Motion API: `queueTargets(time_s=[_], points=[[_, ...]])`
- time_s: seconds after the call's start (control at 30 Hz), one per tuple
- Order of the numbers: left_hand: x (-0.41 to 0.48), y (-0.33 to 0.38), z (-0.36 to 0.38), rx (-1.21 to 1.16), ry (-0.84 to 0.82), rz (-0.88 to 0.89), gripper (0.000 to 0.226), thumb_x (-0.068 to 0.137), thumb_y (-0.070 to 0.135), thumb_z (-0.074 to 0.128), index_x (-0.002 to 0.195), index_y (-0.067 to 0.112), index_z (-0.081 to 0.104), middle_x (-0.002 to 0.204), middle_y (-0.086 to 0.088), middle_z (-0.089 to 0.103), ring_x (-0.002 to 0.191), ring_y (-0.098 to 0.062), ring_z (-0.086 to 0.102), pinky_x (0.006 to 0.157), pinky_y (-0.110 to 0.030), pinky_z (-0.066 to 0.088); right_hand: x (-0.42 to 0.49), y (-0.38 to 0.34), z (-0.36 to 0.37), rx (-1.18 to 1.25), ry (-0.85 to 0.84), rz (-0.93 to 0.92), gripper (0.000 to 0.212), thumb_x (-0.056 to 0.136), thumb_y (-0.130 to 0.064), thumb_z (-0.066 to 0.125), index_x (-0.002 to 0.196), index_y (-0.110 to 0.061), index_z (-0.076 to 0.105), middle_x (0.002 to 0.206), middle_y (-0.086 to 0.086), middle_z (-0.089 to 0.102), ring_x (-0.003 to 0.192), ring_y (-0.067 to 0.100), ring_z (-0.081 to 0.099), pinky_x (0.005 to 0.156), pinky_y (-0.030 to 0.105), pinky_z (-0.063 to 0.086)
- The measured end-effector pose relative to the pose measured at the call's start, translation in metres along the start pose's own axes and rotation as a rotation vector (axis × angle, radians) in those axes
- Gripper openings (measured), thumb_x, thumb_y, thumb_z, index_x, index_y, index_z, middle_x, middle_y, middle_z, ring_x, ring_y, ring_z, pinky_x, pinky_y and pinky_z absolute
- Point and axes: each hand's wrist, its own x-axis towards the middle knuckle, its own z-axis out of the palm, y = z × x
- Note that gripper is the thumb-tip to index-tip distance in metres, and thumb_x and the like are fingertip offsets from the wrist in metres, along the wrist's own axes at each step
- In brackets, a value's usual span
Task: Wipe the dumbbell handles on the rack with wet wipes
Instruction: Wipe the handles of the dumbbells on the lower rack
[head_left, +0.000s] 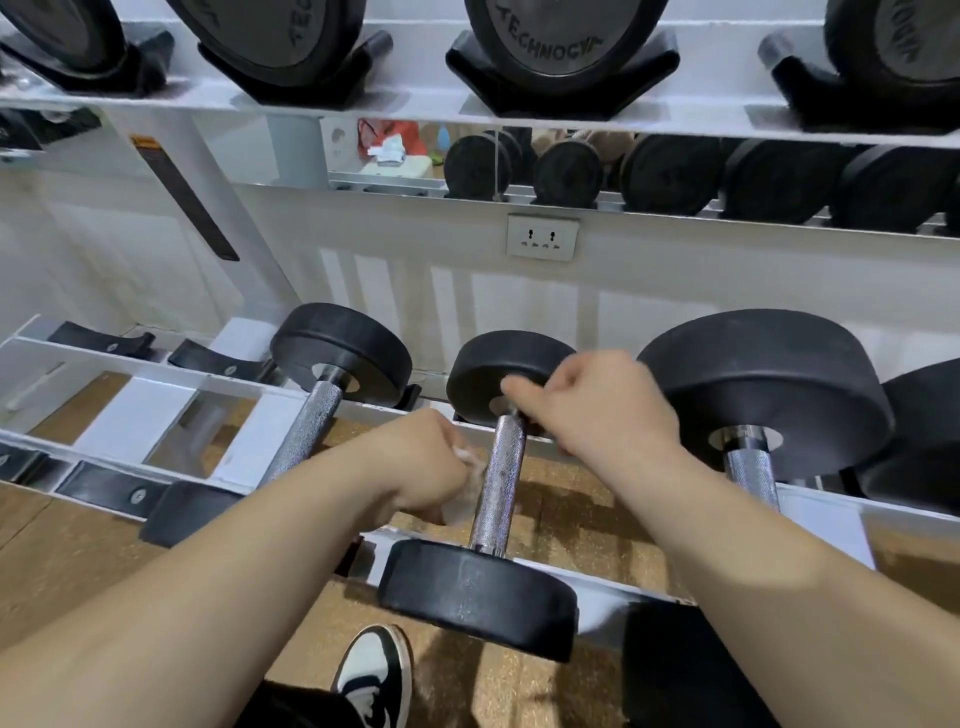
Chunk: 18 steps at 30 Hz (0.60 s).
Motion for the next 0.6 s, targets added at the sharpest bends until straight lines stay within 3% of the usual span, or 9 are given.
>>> queueTargets(time_s=[0.07, 0.13, 0.17, 0.23, 0.3, 0.37, 0.43, 0.5, 0.6], points=[[0.005, 0.001, -0.002, 0.186, 0.109, -0.020, 0.021, 0.094, 0.010, 0.054, 0.085, 0.004, 0.072, 0.075, -0.013, 0.068, 0.071, -0.031, 0.061, 0.063, -0.026, 0.046, -0.003, -0.005, -0.004, -0.029, 0.195, -0.153, 0.036, 0.081, -0.061, 0.075, 0.093, -0.029, 0.063, 0.097, -0.011, 0.063, 0.095, 0.017, 0.060, 0.079, 0.038, 0.053], [0.001, 0.008, 0.007, 0.163, 0.123, -0.019, 0.020, 0.092, 0.006, 0.056, 0.076, 0.008, 0.068, 0.067, -0.007, 0.060, 0.065, -0.026, 0.055, 0.055, -0.024, 0.040, 0.001, -0.007, -0.003, -0.073, 0.091, -0.230, 0.046, 0.089, -0.057, 0.071, 0.126, -0.034, 0.058, 0.121, -0.007, 0.054, 0.116, 0.020, 0.053, 0.091, 0.042, 0.051], [-0.001, 0.010, 0.015, 0.028, 0.067, -0.043, 0.024, 0.089, -0.001, 0.055, 0.069, 0.010, 0.062, 0.062, -0.006, 0.055, 0.060, -0.023, 0.052, 0.054, -0.023, 0.041, 0.006, -0.007, -0.003, -0.081, 0.013, -0.233, 0.048, 0.094, -0.053, 0.068, 0.135, -0.033, 0.055, 0.127, -0.006, 0.055, 0.121, 0.023, 0.054, 0.095, 0.043, 0.051], [-0.004, 0.015, 0.020, -0.291, -0.015, -0.133, 0.038, 0.087, -0.013, 0.047, 0.062, 0.013, 0.055, 0.060, -0.009, 0.052, 0.052, -0.019, 0.051, 0.054, -0.024, 0.046, 0.014, -0.009, -0.008, -0.080, -0.094, -0.222, 0.041, 0.096, -0.046, 0.068, 0.134, -0.033, 0.058, 0.127, -0.006, 0.063, 0.120, 0.026, 0.059, 0.096, 0.044, 0.053], [0.002, 0.016, 0.020, -0.533, -0.071, -0.200, 0.046, 0.091, -0.016, 0.039, 0.063, 0.013, 0.061, 0.067, -0.014, 0.057, 0.053, -0.020, 0.057, 0.060, -0.030, 0.053, 0.019, -0.008, -0.014, -0.063, -0.107, -0.231, 0.033, 0.094, -0.045, 0.071, 0.124, -0.034, 0.063, 0.119, -0.008, 0.068, 0.113, 0.025, 0.062, 0.095, 0.045, 0.054], [0.008, 0.021, 0.014, -0.703, -0.002, -0.180, 0.046, 0.091, -0.018, 0.035, 0.066, 0.008, 0.065, 0.071, -0.017, 0.058, 0.051, -0.022, 0.057, 0.057, -0.028, 0.051, 0.019, -0.004, -0.014, -0.028, -0.090, -0.239, 0.035, 0.093, -0.045, 0.073, 0.125, -0.035, 0.065, 0.121, -0.009, 0.070, 0.114, 0.022, 0.062, 0.096, 0.044, 0.054], [0.011, 0.026, 0.013, -0.783, 0.091, -0.105, 0.035, 0.091, -0.016, 0.037, 0.085, 0.002, 0.066, 0.081, -0.020, 0.055, 0.063, -0.024, 0.051, 0.061, -0.029, 0.043, 0.019, -0.001, -0.013, 0.028, -0.066, -0.229, 0.045, 0.090, -0.047, 0.076, 0.132, -0.037, 0.065, 0.129, -0.013, 0.069, 0.120, 0.018, 0.061, 0.096, 0.036, 0.051], [0.008, 0.021, 0.020, -0.554, 0.112, -0.007, 0.024, 0.093, -0.006, 0.049, 0.083, 0.002, 0.069, 0.076, -0.016, 0.055, 0.070, -0.023, 0.045, 0.062, -0.031, 0.037, 0.020, 0.001, -0.013, 0.078, -0.058, -0.209, 0.056, 0.085, -0.050, 0.080, 0.138, -0.039, 0.063, 0.135, -0.018, 0.066, 0.126, 0.012, 0.059, 0.097, 0.033, 0.049], [0.004, 0.006, 0.023, -0.139, 0.084, 0.107, 0.026, 0.088, 0.005, 0.060, 0.063, 0.009, 0.062, 0.061, -0.007, 0.048, 0.061, -0.019, 0.039, 0.059, -0.028, 0.034, 0.018, 0.001, -0.013, 0.086, -0.048, -0.224, 0.048, 0.087, -0.050, 0.078, 0.132, -0.041, 0.066, 0.127, -0.018, 0.069, 0.120, 0.014, 0.061, 0.095, 0.037, 0.053]])
